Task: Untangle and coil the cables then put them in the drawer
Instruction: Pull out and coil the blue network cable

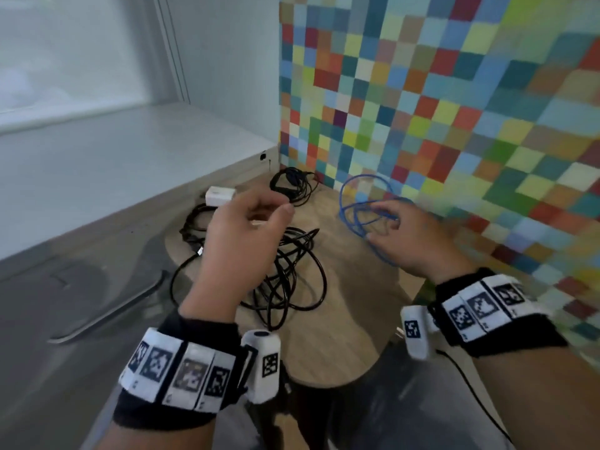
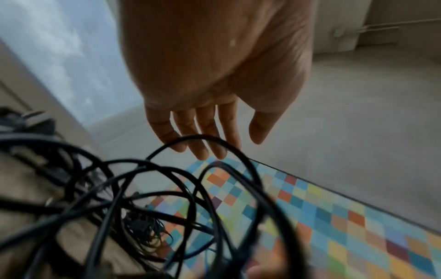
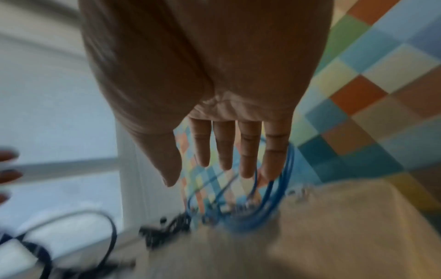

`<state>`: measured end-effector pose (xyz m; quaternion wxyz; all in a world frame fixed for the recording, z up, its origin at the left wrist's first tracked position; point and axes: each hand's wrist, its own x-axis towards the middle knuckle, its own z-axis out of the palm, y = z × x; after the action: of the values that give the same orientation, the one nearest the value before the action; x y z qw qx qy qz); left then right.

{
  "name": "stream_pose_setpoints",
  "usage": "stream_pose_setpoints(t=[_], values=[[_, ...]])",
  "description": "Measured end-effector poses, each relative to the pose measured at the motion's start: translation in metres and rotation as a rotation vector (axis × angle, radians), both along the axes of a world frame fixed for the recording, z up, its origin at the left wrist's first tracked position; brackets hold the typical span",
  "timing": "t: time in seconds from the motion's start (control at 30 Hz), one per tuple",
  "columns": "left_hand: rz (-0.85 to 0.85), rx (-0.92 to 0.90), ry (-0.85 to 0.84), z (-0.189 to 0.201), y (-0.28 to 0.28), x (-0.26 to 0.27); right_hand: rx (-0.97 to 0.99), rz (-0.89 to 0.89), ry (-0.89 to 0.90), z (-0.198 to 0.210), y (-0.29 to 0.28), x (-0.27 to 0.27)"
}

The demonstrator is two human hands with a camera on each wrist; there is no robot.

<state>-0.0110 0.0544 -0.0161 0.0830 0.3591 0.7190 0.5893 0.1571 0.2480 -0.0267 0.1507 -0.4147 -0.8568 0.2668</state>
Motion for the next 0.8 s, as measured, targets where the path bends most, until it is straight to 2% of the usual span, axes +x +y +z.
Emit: stream_pose_setpoints(t=[0.07, 0.23, 0.3, 0.33, 0.4, 0.57, 0.7, 0.8], values=[[-0.028, 0.022, -0.030, -0.006, -0.002, 0.005, -0.002, 0.084, -0.182, -0.009, 0.000, -0.008], [-0.043, 0.083, -0.092, -0.009, -0.011, 0.012, 0.078, 0.183, -0.404, -0.009, 0.004, -0.016], [-0.058, 0.113, -0.102, -0.008, -0.016, 0.016, 0.091, 0.220, -0.458, -0.003, -0.003, -0.014], [-0.067, 0.129, -0.091, -0.007, -0.018, 0.019, 0.090, 0.228, -0.428, 0.000, -0.006, -0.012], [-0.075, 0.154, -0.045, -0.007, -0.021, 0.023, 0.052, 0.216, -0.265, 0.009, -0.015, -0.008], [-0.114, 0.070, 0.109, -0.009, -0.021, 0.032, -0.073, 0.173, 0.400, 0.042, -0.072, 0.002], [-0.221, 0.098, 0.110, -0.008, -0.024, 0.040, -0.155, 0.188, 0.718, 0.046, -0.115, -0.002], [-0.250, 0.168, 0.062, -0.003, -0.032, 0.042, -0.384, 0.184, 0.884, 0.041, -0.130, -0.007]])
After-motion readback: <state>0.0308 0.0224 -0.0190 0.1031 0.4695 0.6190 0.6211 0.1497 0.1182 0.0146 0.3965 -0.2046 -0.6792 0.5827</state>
